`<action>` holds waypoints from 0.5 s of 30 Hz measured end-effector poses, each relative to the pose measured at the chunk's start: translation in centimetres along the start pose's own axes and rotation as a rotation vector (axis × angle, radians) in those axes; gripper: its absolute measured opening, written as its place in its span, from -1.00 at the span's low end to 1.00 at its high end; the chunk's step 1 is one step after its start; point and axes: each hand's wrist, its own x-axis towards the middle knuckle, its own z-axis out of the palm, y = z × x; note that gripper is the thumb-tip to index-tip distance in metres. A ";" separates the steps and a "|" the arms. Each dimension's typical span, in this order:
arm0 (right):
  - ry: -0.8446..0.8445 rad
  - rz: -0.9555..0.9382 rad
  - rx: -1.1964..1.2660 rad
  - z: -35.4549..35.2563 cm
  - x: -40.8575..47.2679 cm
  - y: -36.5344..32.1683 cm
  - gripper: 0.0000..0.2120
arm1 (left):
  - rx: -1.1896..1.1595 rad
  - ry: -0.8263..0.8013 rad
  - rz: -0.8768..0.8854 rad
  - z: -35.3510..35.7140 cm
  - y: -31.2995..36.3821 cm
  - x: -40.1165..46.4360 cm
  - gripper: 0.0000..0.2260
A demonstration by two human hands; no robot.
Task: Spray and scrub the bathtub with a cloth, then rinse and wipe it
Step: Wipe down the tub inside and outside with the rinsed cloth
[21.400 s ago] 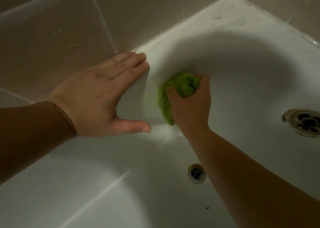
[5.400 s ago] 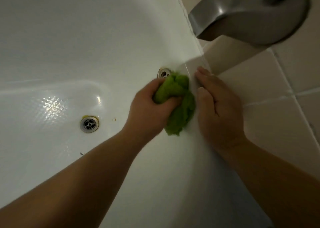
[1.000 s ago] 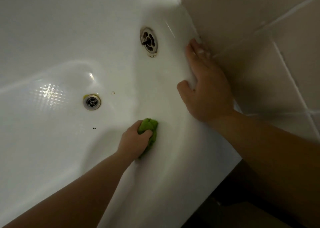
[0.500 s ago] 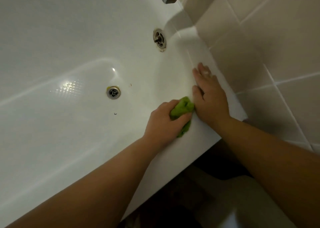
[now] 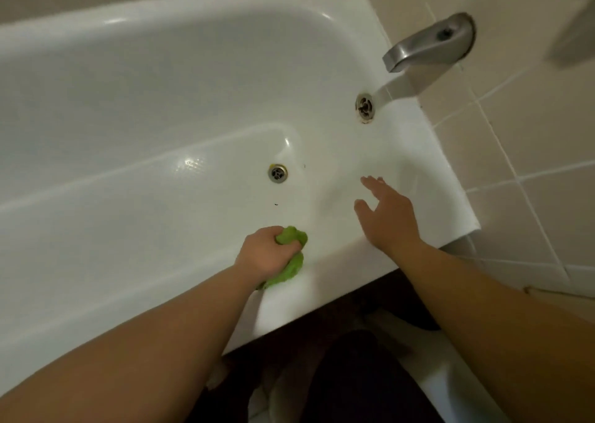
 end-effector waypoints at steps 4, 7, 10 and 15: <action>-0.110 -0.013 0.097 -1.0 -3.7 -6.0 -0.54 | -0.378 0.104 -0.041 -5.9 1.2 -5.6 -0.80; -0.202 -0.028 0.185 -2.0 -7.9 -11.3 -0.62 | -0.585 0.040 -0.067 -10.4 2.3 -11.8 -0.74; -0.328 -0.048 0.357 -3.1 -12.6 -16.7 -0.73 | -0.726 0.048 -0.066 -14.2 3.2 -18.8 -0.72; -0.418 -0.195 0.643 -5.7 -19.1 -26.4 -0.69 | -0.813 0.137 0.140 -19.7 5.8 -29.0 -0.79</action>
